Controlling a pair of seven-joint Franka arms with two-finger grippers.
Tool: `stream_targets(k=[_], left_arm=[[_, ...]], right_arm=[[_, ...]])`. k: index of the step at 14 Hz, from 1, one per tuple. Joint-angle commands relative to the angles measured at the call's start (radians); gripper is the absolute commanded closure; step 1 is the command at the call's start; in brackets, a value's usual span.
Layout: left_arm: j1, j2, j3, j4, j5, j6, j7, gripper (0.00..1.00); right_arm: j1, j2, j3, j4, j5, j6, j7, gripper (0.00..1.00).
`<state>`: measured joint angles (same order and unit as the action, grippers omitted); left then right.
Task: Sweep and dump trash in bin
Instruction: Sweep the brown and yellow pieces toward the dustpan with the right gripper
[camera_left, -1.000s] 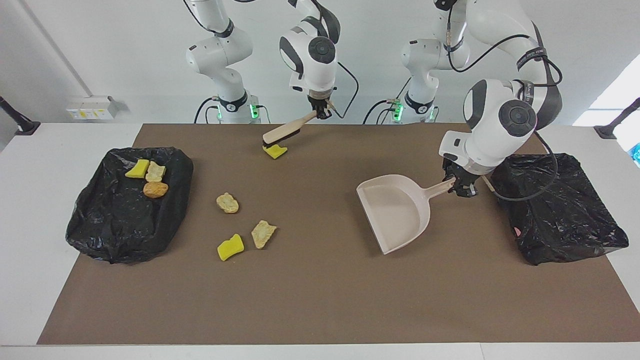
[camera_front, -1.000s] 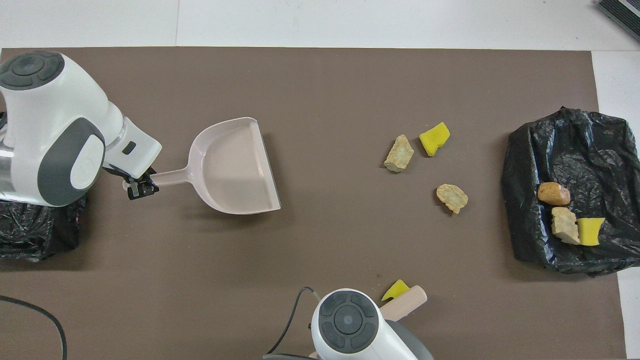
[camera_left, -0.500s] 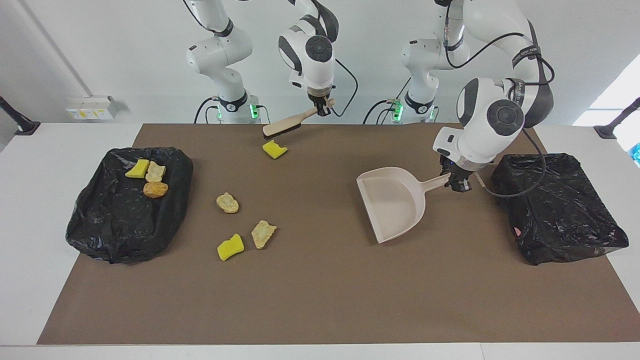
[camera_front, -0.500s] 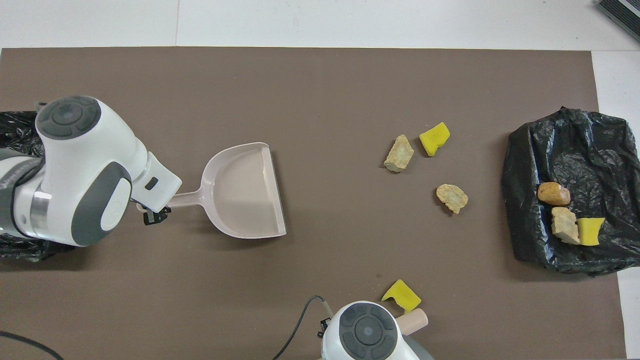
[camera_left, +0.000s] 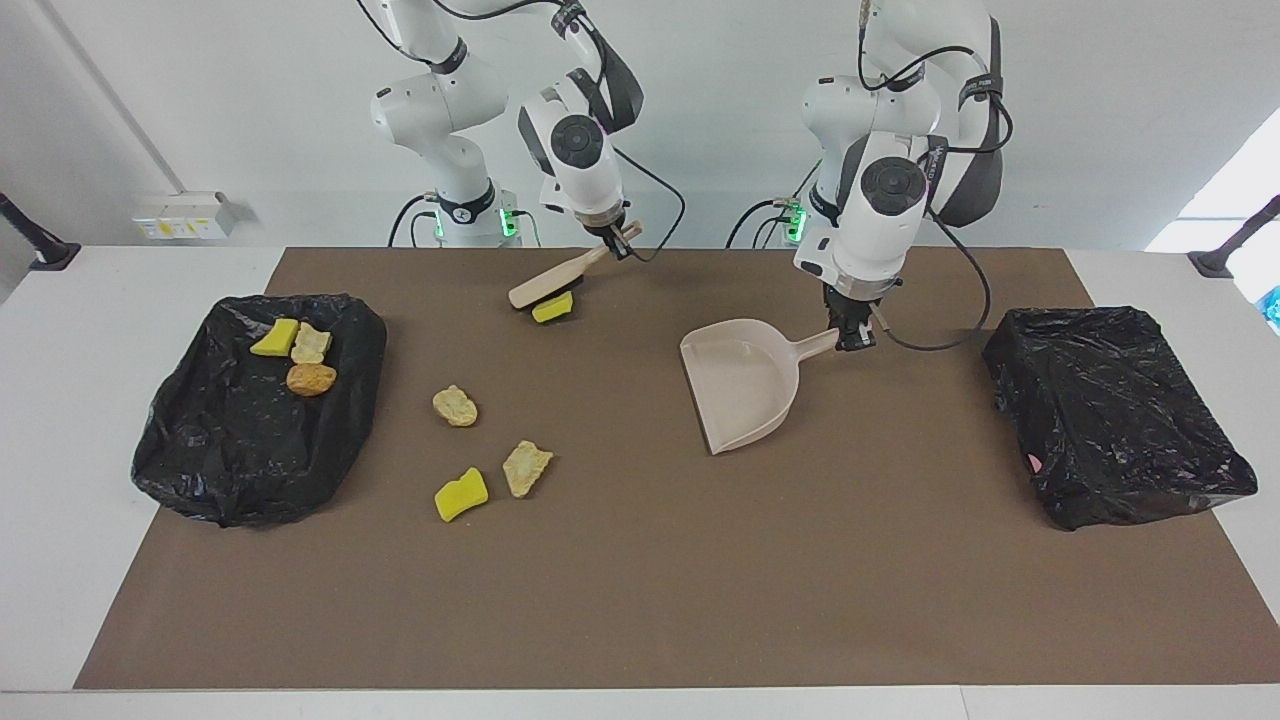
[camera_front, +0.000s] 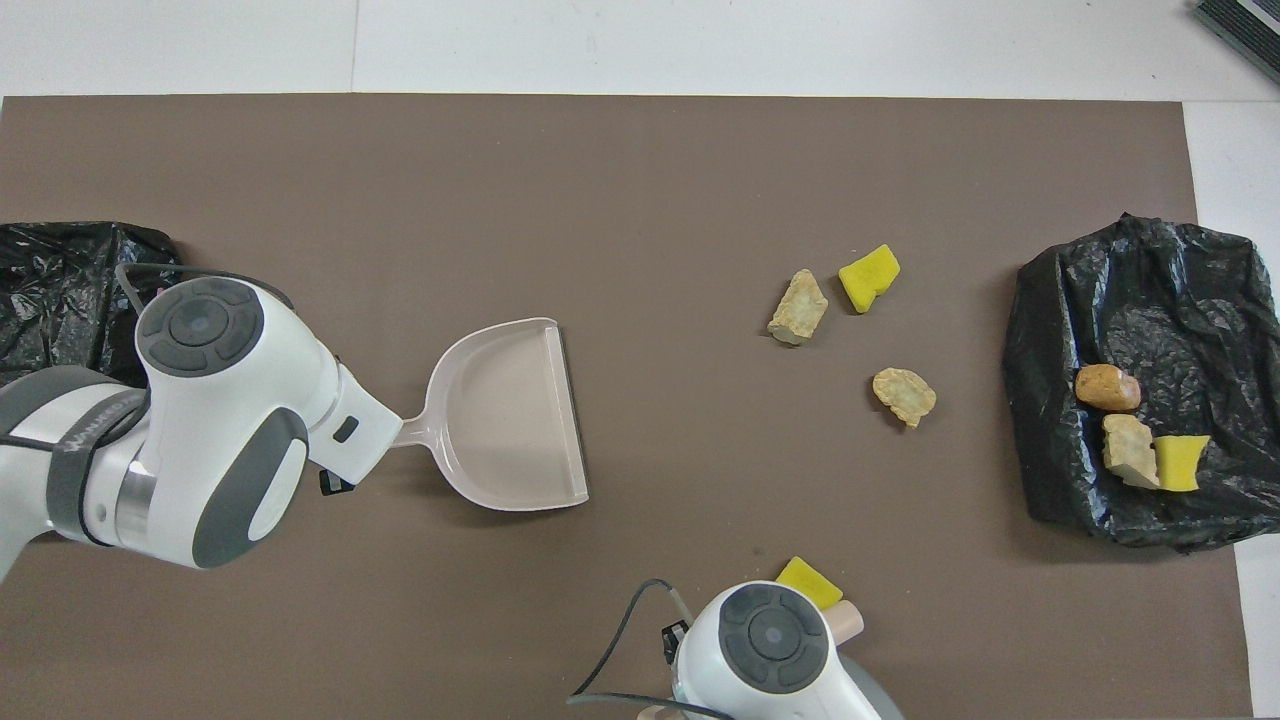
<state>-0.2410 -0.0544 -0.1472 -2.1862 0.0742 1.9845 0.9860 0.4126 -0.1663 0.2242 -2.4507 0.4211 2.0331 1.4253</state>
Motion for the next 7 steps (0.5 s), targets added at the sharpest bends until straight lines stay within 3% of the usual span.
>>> stream_targets(k=[1, 4, 7], left_arm=[[-0.017, -0.039, 0.011, -0.050, 0.021, 0.034, -0.038, 1.00], [-0.015, -0.039, 0.011, -0.052, 0.021, 0.036, -0.062, 1.00], [-0.014, -0.038, 0.011, -0.052, 0.019, 0.039, -0.063, 1.00]], right_arm=[[-0.070, 0.114, 0.007, 0.059, 0.005, 0.059, -0.141, 1.00], [-0.089, 0.240, 0.009, 0.224, -0.166, 0.027, -0.224, 1.00], [-0.095, 0.306, 0.010, 0.367, -0.208, -0.079, -0.259, 1.00]])
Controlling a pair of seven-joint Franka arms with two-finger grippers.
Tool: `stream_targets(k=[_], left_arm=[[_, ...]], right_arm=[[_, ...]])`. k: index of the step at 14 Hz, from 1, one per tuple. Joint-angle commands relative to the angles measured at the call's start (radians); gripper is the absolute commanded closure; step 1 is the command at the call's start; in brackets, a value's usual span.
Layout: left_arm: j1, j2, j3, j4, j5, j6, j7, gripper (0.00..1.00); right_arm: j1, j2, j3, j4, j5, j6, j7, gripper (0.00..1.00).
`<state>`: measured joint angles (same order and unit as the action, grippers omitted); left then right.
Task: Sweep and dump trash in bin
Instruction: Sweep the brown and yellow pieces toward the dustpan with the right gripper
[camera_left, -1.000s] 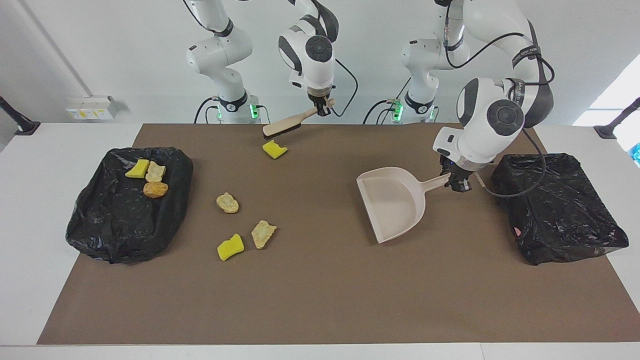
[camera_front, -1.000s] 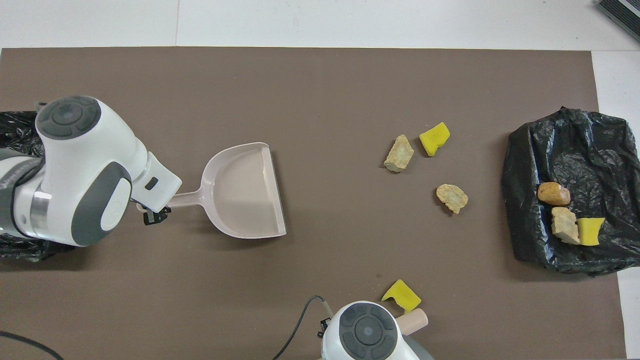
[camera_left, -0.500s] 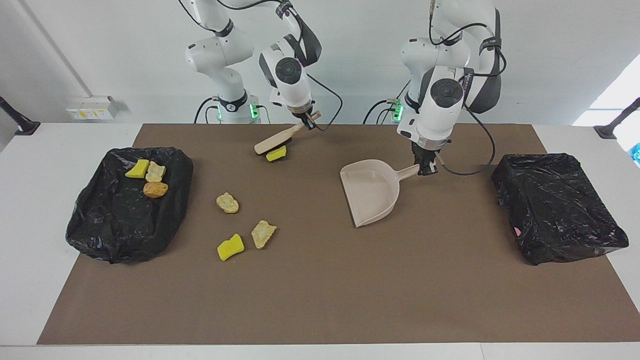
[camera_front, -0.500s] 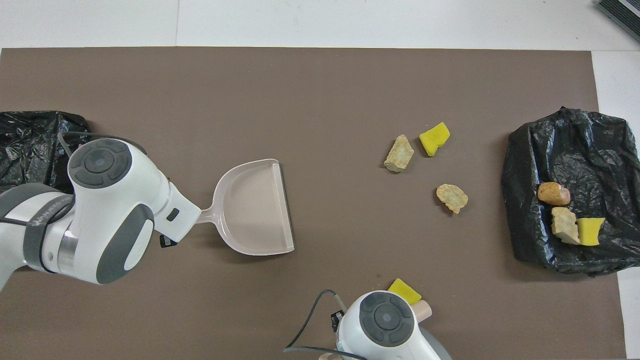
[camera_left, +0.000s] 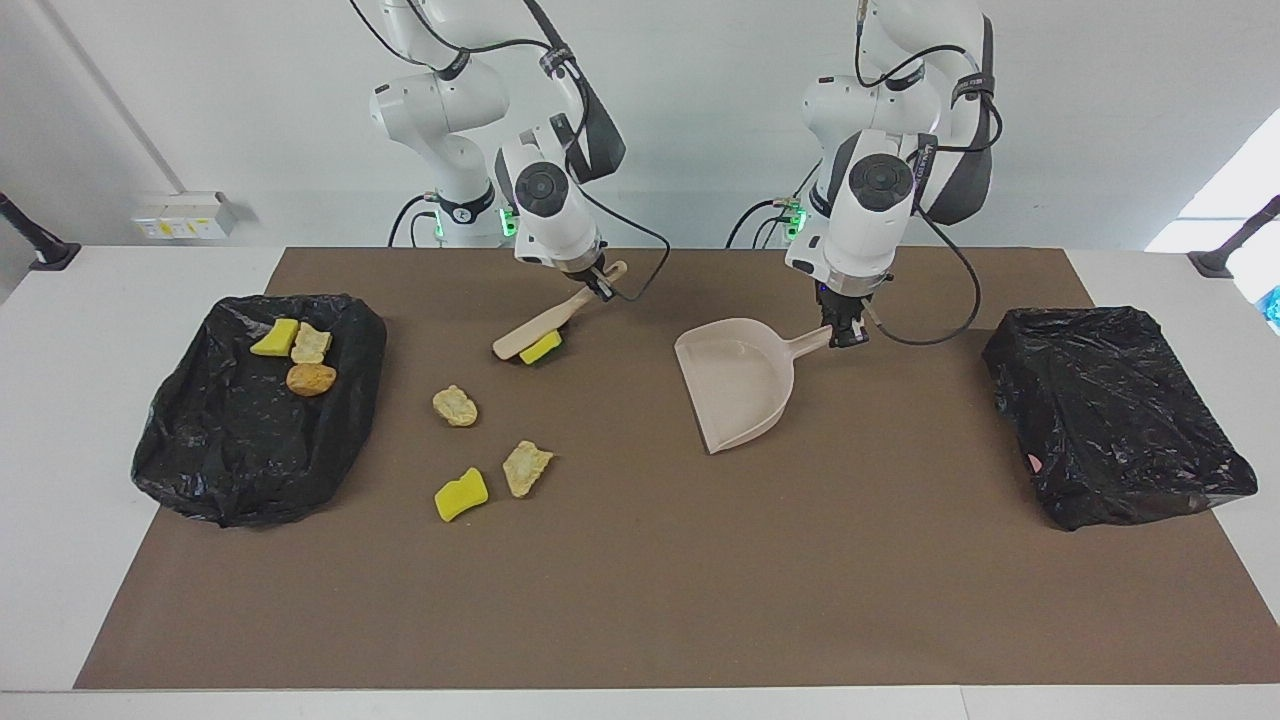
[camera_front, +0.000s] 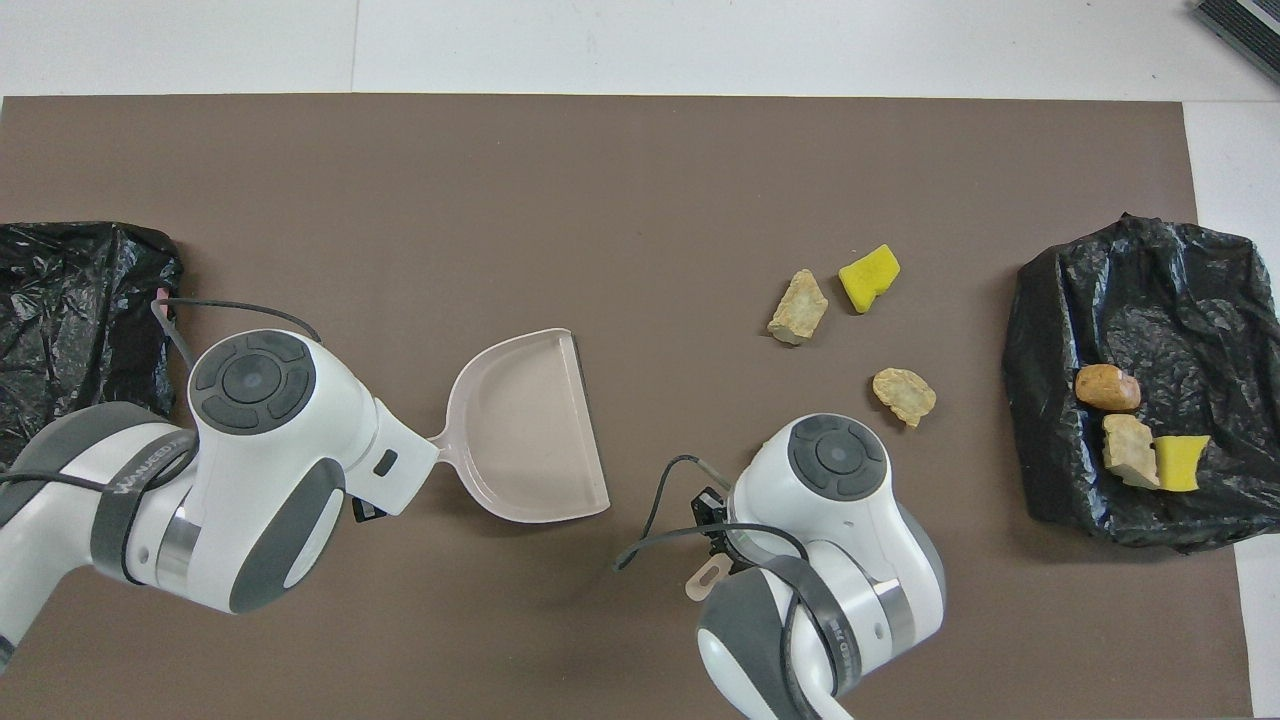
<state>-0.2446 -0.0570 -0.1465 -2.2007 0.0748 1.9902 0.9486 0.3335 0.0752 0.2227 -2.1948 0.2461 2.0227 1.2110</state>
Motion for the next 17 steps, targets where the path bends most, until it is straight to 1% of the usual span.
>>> stream_targets(k=[1, 4, 6, 8, 10, 12, 14, 16, 17], left_arm=[[-0.005, -0.035, 0.010, -0.037, 0.019, 0.036, -0.025, 1.00], [0.004, -0.035, 0.010, -0.037, 0.019, 0.039, -0.025, 1.00], [0.002, -0.035, 0.010, -0.037, 0.019, 0.041, -0.027, 1.00], [0.001, -0.035, 0.010, -0.037, 0.019, 0.041, -0.027, 1.00], [0.001, -0.035, 0.010, -0.037, 0.019, 0.041, -0.027, 1.00], [0.002, -0.035, 0.010, -0.037, 0.019, 0.041, -0.028, 1.00], [0.002, -0.035, 0.010, -0.036, 0.019, 0.041, -0.028, 1.00], [0.002, -0.035, 0.010, -0.036, 0.019, 0.041, -0.028, 1.00], [0.001, -0.035, 0.010, -0.036, 0.019, 0.041, -0.028, 1.00]], right_arm=[[-0.014, 0.070, 0.012, 0.131, -0.047, -0.090, -0.080, 1.00], [-0.019, 0.043, 0.010, 0.148, -0.091, -0.142, -0.247, 1.00], [-0.028, 0.022, 0.004, 0.174, -0.123, -0.203, -0.351, 1.00], [-0.062, 0.008, 0.004, 0.196, -0.178, -0.252, -0.463, 1.00], [-0.096, 0.002, 0.006, 0.198, -0.235, -0.266, -0.603, 1.00], [-0.117, 0.005, 0.004, 0.198, -0.290, -0.260, -0.721, 1.00], [-0.165, 0.015, 0.006, 0.199, -0.343, -0.237, -0.839, 1.00], [-0.244, 0.031, 0.006, 0.190, -0.353, -0.146, -0.951, 1.00], [-0.289, 0.043, 0.006, 0.193, -0.375, -0.135, -1.061, 1.00]])
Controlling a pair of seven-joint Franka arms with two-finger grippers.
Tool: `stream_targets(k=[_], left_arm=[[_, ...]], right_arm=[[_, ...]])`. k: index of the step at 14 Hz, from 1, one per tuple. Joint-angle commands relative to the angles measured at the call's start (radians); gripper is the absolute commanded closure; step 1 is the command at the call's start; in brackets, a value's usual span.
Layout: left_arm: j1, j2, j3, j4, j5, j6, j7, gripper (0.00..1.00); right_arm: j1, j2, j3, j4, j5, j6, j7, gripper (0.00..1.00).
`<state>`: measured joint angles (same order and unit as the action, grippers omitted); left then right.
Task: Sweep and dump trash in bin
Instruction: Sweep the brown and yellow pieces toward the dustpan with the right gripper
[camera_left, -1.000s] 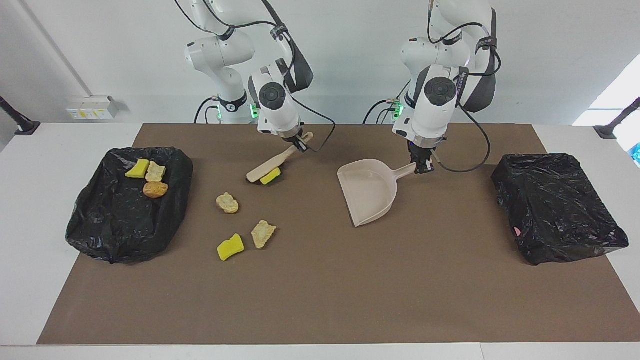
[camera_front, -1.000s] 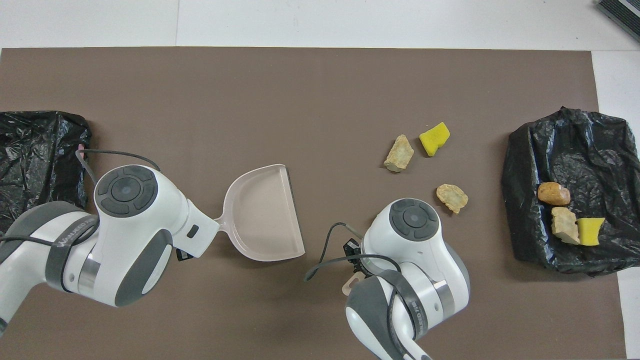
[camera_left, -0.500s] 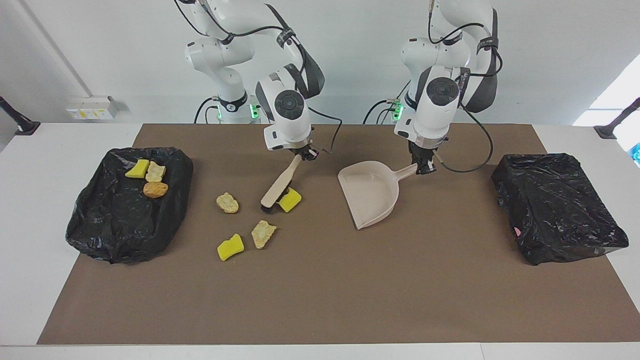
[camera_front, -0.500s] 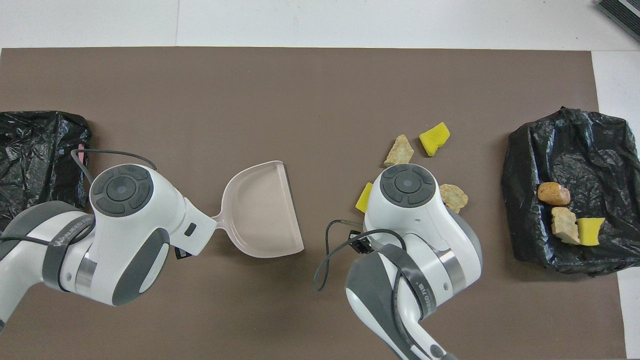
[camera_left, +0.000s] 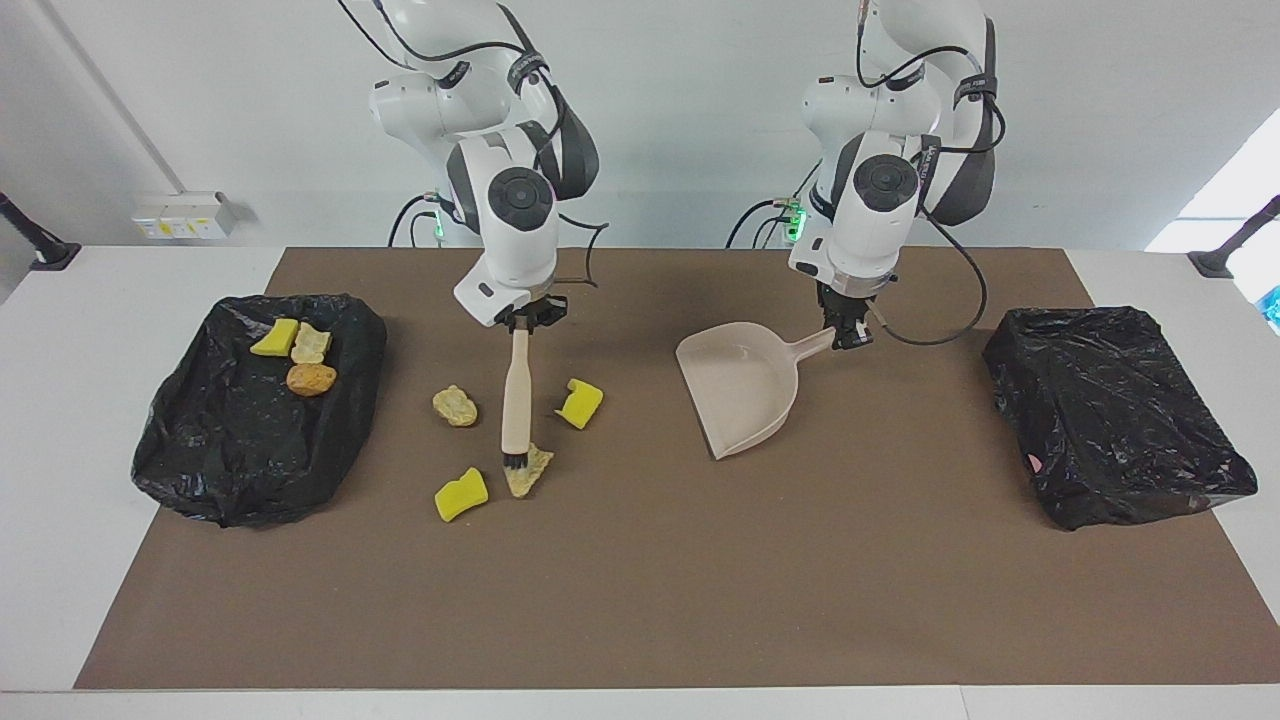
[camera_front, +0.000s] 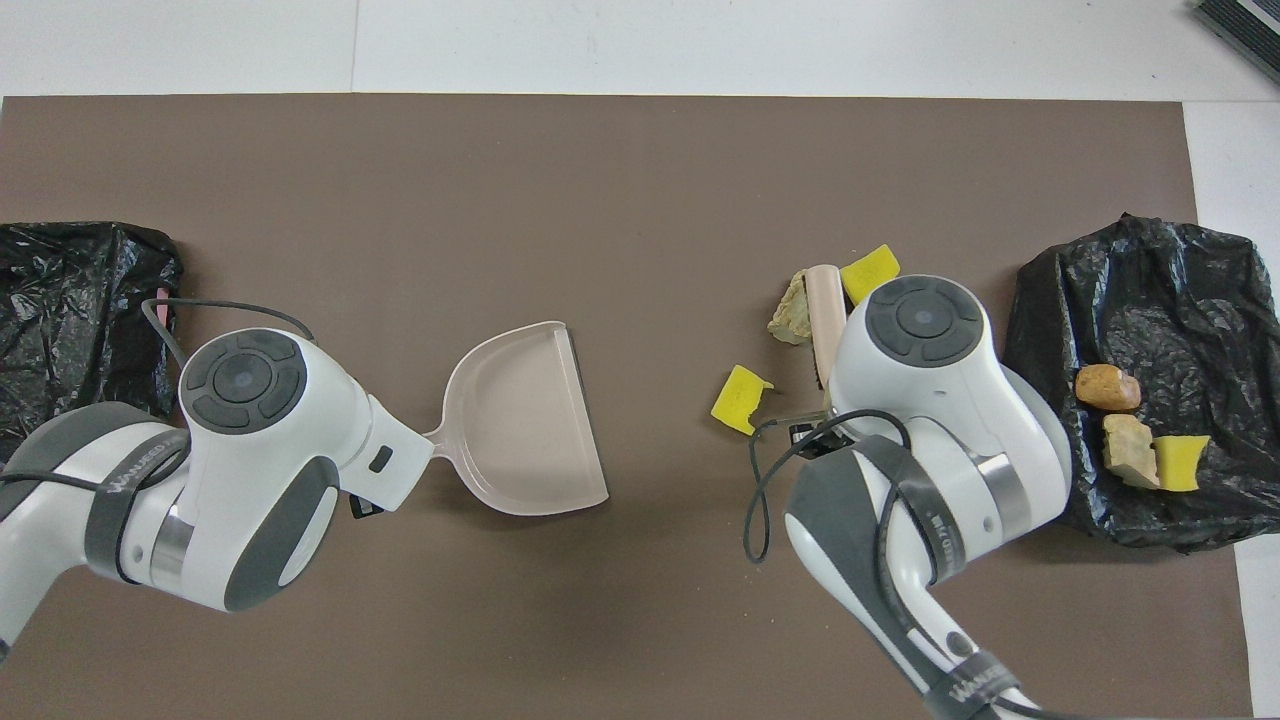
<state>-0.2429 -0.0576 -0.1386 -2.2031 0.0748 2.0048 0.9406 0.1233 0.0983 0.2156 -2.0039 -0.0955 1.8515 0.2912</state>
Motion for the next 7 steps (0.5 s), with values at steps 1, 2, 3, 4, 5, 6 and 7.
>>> stream_targets(k=[1, 2, 3, 4, 5, 6, 7], left_arm=[[0.000, -0.034, 0.002, -0.035, 0.019, 0.028, -0.020, 1.00], [0.001, -0.034, 0.002, -0.035, 0.019, 0.028, -0.020, 1.00], [0.001, -0.034, 0.002, -0.033, 0.019, 0.028, -0.023, 1.00], [0.001, -0.034, 0.002, -0.035, 0.019, 0.028, -0.028, 1.00], [0.001, -0.034, 0.002, -0.033, 0.019, 0.028, -0.028, 1.00], [0.001, -0.034, 0.002, -0.035, 0.017, 0.028, -0.028, 1.00], [0.002, -0.034, 0.002, -0.033, 0.017, 0.029, -0.029, 1.00]], right_arm=[[-0.096, 0.026, 0.013, 0.004, -0.085, 0.054, -0.200, 1.00], [-0.115, 0.032, 0.013, 0.007, -0.161, 0.060, -0.240, 1.00], [-0.140, 0.050, 0.014, 0.013, -0.215, 0.064, -0.292, 1.00], [-0.181, 0.066, 0.013, 0.031, -0.242, 0.064, -0.364, 1.00], [-0.203, 0.090, 0.013, 0.051, -0.251, 0.064, -0.412, 1.00], [-0.218, 0.106, 0.011, 0.062, -0.291, 0.069, -0.432, 1.00], [-0.246, 0.115, 0.013, 0.056, -0.321, 0.092, -0.434, 1.00]])
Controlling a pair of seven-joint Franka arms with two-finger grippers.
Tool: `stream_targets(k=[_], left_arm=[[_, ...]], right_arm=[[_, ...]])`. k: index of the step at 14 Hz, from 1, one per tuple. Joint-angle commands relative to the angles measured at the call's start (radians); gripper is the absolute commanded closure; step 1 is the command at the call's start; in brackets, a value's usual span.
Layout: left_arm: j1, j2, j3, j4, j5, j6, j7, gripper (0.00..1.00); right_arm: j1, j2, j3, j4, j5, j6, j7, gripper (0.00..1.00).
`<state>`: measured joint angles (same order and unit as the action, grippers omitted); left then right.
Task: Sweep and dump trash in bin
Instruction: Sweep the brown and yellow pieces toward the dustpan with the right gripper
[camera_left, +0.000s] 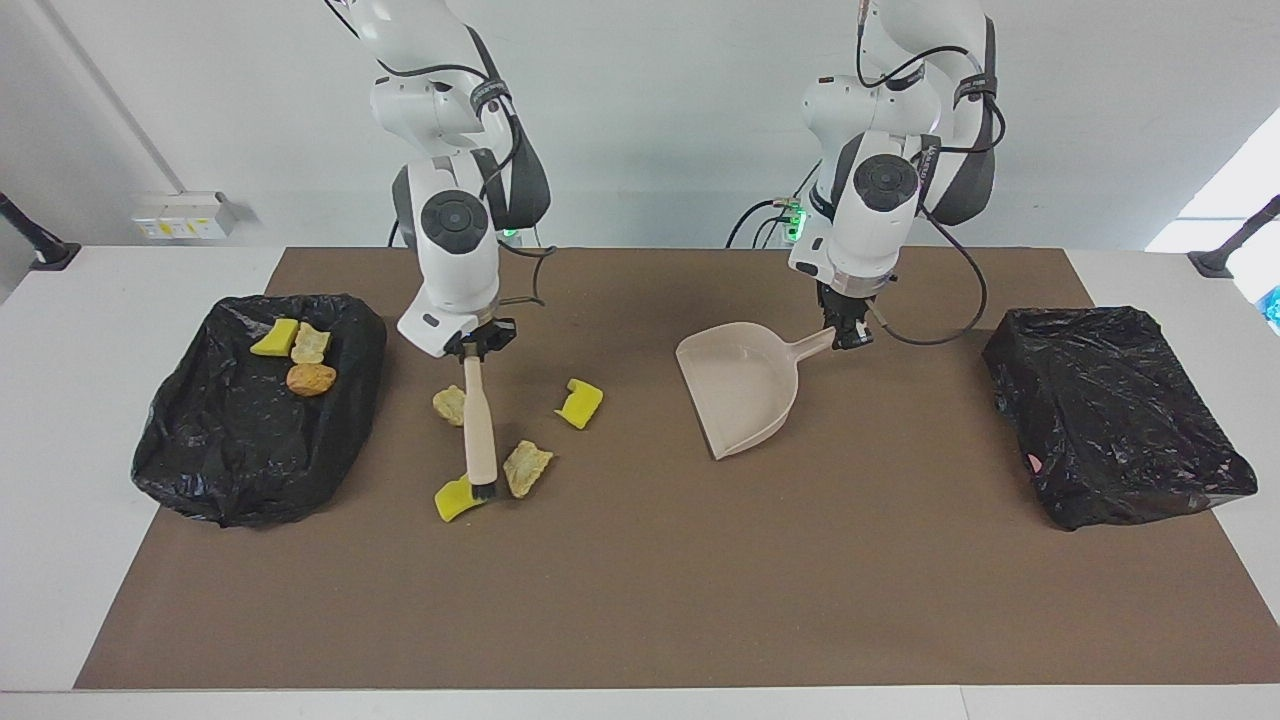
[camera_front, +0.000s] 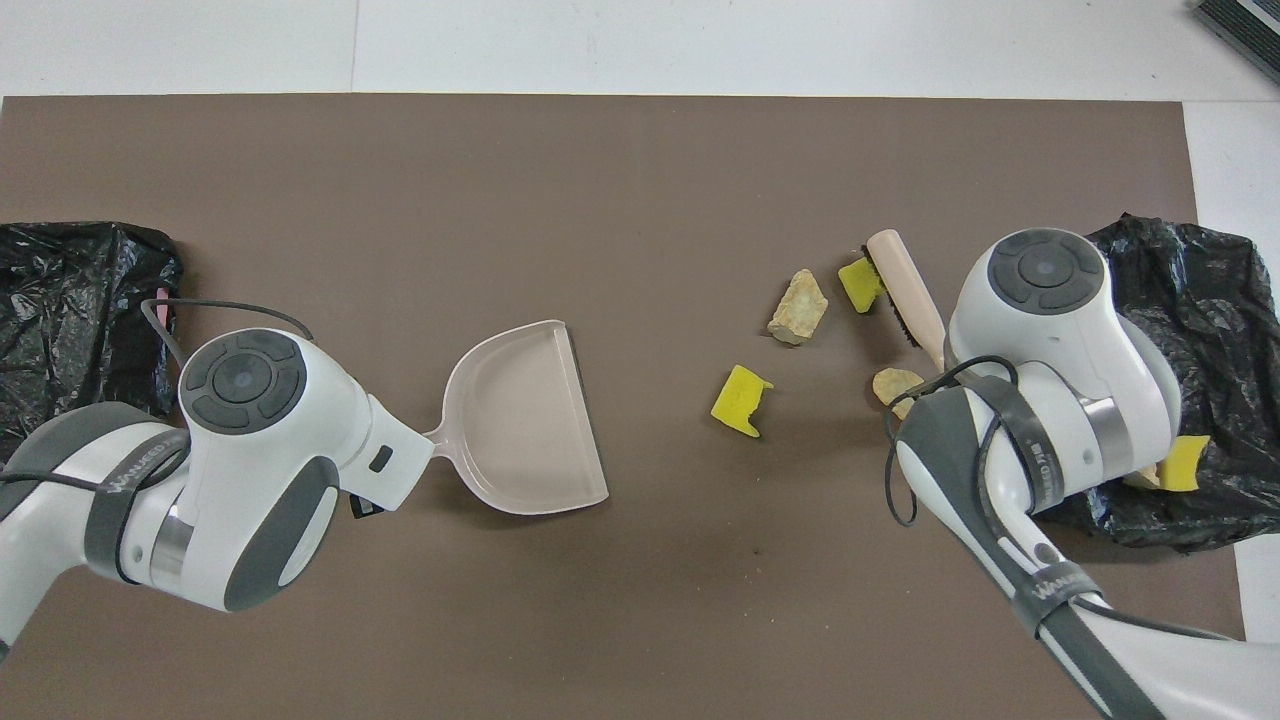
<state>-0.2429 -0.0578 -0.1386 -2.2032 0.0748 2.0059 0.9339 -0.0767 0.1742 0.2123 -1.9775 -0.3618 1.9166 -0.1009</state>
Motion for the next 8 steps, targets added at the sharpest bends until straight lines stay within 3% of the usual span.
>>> stream_targets(k=[1, 6, 8], left_arm=[[0.002, -0.033, 0.002, -0.033, 0.017, 0.028, -0.023, 1.00], [0.002, -0.033, 0.002, -0.035, 0.017, 0.033, -0.024, 1.00], [0.002, -0.033, 0.002, -0.035, 0.016, 0.034, -0.024, 1.00]], right_arm=[[-0.060, 0.041, 0.018, 0.016, -0.052, 0.041, -0.040, 1.00], [-0.038, 0.037, 0.024, -0.021, 0.055, 0.065, -0.016, 1.00], [0.021, 0.039, 0.025, -0.029, 0.101, 0.068, -0.010, 1.00]])
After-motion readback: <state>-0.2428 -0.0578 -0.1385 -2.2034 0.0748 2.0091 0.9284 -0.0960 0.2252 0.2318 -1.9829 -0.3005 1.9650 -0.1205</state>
